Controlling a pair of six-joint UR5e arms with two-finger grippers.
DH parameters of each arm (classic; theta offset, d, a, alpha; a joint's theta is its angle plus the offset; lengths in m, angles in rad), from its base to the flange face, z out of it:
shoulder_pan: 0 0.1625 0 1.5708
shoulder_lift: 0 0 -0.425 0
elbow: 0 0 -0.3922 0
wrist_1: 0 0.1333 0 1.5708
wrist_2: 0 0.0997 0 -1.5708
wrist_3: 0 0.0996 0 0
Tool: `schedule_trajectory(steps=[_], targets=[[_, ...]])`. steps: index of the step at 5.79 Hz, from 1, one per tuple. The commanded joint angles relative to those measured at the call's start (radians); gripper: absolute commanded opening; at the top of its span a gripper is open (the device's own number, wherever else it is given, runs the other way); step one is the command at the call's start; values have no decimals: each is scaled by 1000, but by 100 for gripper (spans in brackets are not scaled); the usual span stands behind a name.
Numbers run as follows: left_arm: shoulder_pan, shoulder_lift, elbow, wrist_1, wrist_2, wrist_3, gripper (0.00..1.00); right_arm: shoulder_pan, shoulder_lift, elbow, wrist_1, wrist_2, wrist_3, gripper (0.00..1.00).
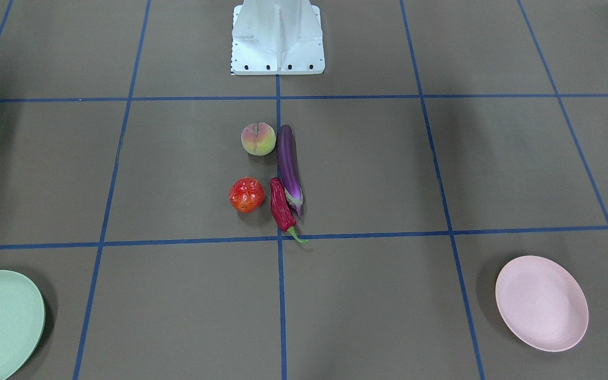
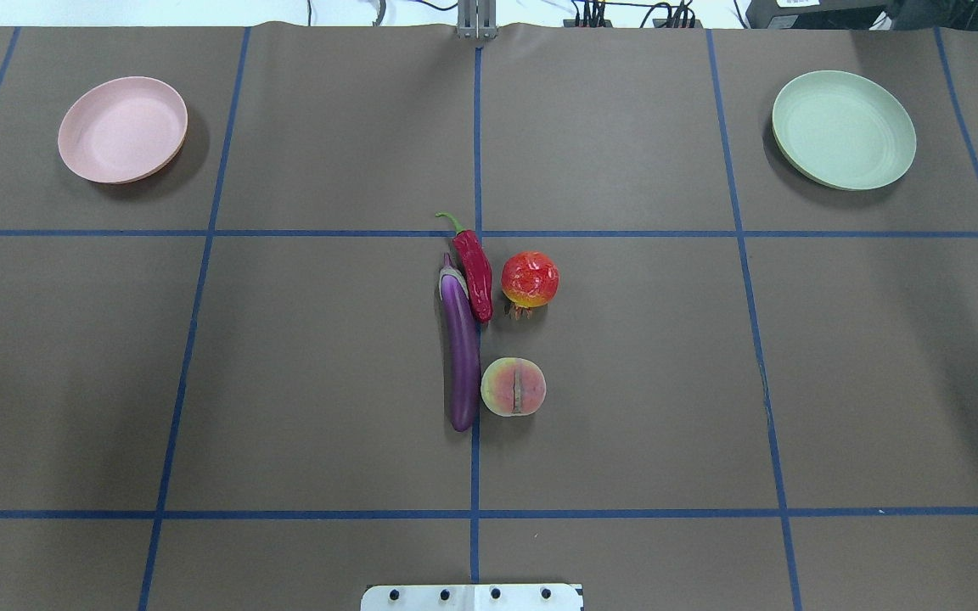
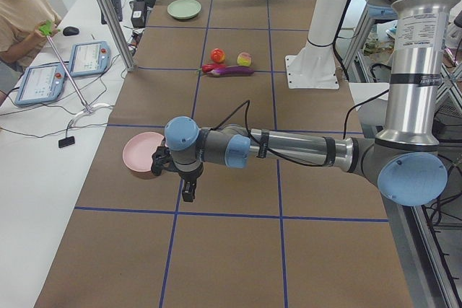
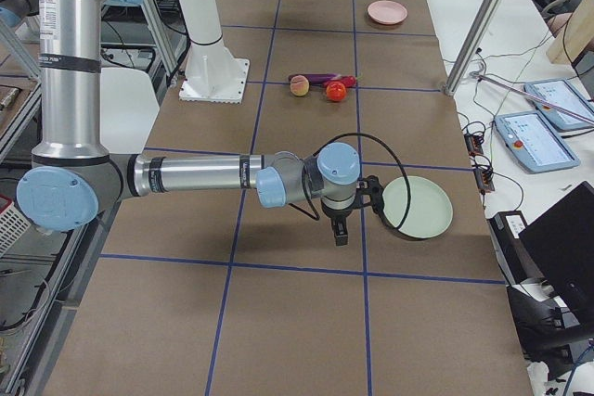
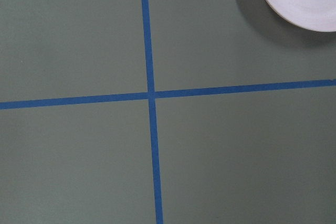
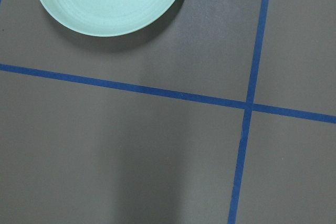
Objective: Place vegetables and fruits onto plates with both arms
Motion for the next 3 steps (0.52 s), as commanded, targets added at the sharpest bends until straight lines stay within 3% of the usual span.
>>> schedule_trajectory(steps=[1,3], targets=[[0,-7,21,0,-10,0,100,-6,48,-2,-190,-9,-172,100],[2,39,1,-16,-13,8,100,-41,76,-2,-230,-22,-183,100]])
